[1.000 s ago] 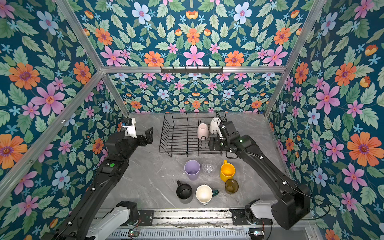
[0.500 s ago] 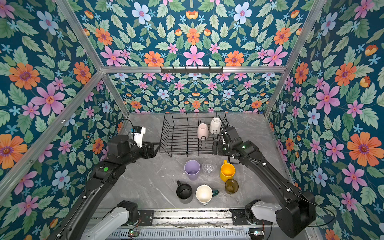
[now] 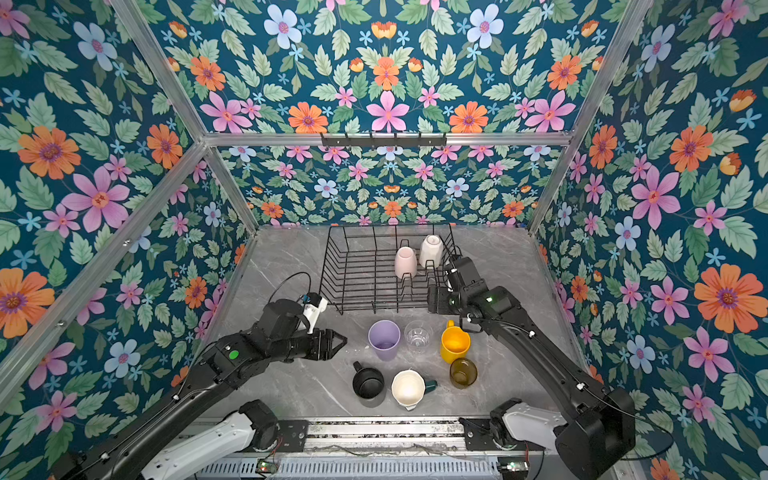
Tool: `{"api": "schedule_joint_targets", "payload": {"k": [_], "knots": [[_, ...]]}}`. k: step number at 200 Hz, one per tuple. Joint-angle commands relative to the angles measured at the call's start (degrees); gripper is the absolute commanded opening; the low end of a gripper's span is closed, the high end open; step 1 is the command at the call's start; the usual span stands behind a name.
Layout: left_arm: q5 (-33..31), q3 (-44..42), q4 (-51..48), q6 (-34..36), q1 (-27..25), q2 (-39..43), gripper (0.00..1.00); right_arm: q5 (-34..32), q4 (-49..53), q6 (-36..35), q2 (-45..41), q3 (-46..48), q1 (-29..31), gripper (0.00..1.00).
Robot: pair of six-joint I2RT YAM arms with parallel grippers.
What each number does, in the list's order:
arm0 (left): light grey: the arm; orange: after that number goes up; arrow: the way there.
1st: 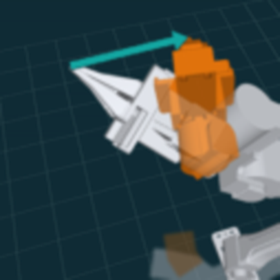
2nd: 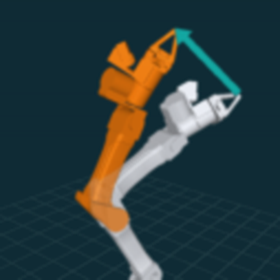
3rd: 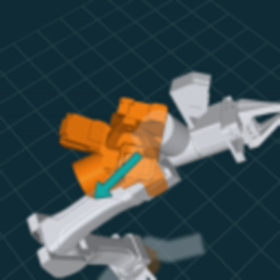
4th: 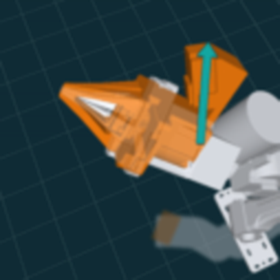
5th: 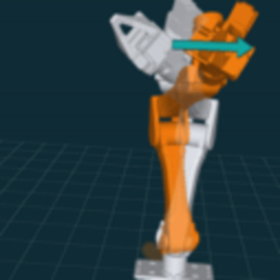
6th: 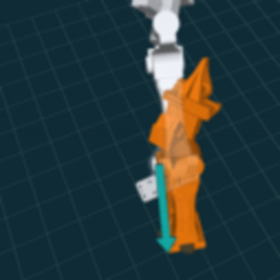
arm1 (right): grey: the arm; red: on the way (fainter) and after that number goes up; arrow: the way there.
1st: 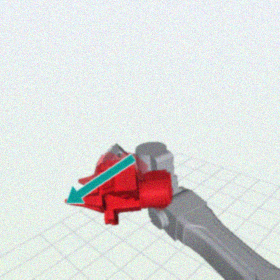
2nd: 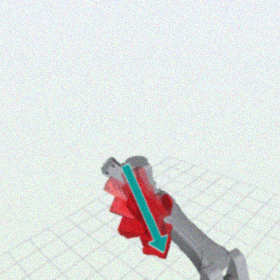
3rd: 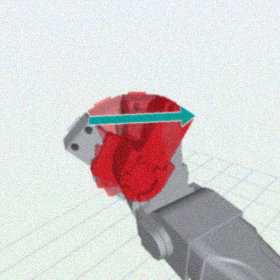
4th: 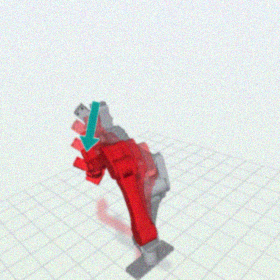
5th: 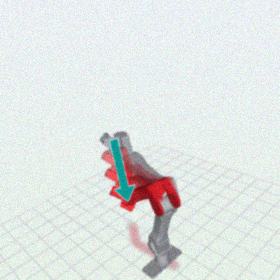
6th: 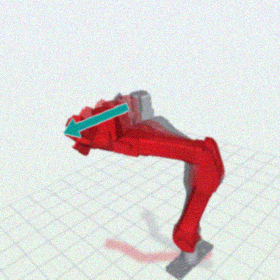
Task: Load the cups into the dish rack
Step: 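Lower the left gripper to the black mug's rim while the right gripper hovers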
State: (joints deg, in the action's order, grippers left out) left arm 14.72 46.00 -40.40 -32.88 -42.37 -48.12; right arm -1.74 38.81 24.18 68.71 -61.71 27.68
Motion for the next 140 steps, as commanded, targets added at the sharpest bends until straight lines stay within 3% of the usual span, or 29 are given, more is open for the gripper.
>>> {"api": "schedule_joint_targets", "payload": {"k": [1,78,140], "knots": [[0.52,0.37,-4.26,-3.02,-2.47,-1.04,0.67,-1.05,-0.06,-0.16,-0.24,-0.16,0.05,0.88],[-2.48,-1.00,-7.28,-12.81,-15.92,-3.25,0.62,-1.37,0.02,0.11,-1.08,0.71,0.07,0.88],[-8.45,0.54,-7.16,-17.15,-21.27,-7.45,0.59,-1.16,-0.45,0.14,-0.68,1.14,0.10,0.88]]}}
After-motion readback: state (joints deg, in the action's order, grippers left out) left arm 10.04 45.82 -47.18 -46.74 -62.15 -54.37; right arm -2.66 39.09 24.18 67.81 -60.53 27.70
